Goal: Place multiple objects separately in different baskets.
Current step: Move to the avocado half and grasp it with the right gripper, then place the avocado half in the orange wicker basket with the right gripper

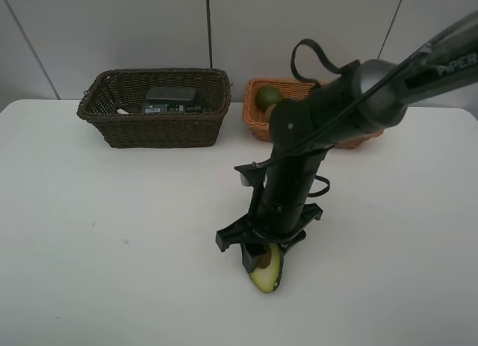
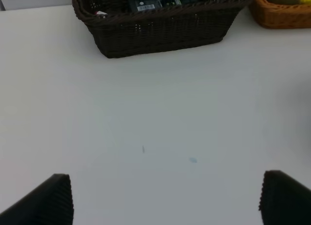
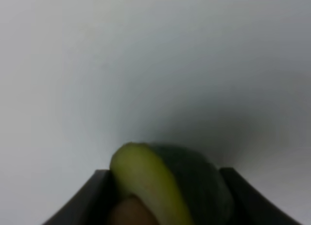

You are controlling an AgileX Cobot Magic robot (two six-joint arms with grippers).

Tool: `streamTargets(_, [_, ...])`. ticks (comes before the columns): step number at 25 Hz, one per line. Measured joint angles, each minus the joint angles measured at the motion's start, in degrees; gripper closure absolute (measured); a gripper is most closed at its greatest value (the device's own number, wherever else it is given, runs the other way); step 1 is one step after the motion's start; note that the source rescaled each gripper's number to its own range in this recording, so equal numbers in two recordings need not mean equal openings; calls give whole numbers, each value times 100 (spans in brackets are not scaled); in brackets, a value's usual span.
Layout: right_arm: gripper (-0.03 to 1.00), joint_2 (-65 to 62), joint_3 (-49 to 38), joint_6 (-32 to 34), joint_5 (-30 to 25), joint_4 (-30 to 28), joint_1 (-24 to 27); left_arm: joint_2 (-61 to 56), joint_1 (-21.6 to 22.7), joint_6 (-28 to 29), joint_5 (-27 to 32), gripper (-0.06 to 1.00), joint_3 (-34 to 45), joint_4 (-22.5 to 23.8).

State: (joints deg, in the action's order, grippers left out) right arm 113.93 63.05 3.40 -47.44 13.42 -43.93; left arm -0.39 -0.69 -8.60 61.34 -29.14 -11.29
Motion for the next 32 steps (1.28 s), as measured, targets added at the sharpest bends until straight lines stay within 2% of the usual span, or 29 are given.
streamTargets(7, [53, -774, 1335, -10, -948, -555, 173, 0, 0, 0, 0, -6, 0, 0])
streamTargets(12, [53, -779, 2290, -10, -894, -1209, 778, 0, 0, 0, 0, -6, 0, 0])
streamTargets(15, [53, -711, 2565, -10, -420, -1462, 1517, 0, 0, 0, 0, -6, 0, 0])
streamTargets(21, [53, 10, 2599, -10, 1330, -1542, 2916, 0, 0, 0, 0, -6, 0, 0])
streamTargets(24, [53, 443, 2599, -10, 1925, -1549, 3375, 0, 0, 0, 0, -6, 0, 0])
streamTargets(28, [52, 759, 2599, -10, 2231, -1561, 3705, 0, 0, 0, 0, -6, 0, 0])
streamTargets(29, [46, 783, 2599, -10, 2266, -1575, 3732, 0, 0, 0, 0, -6, 0, 0])
streamTargets(32, [12, 819, 2599, -10, 2401, -1629, 3742, 0, 0, 0, 0, -6, 0, 0])
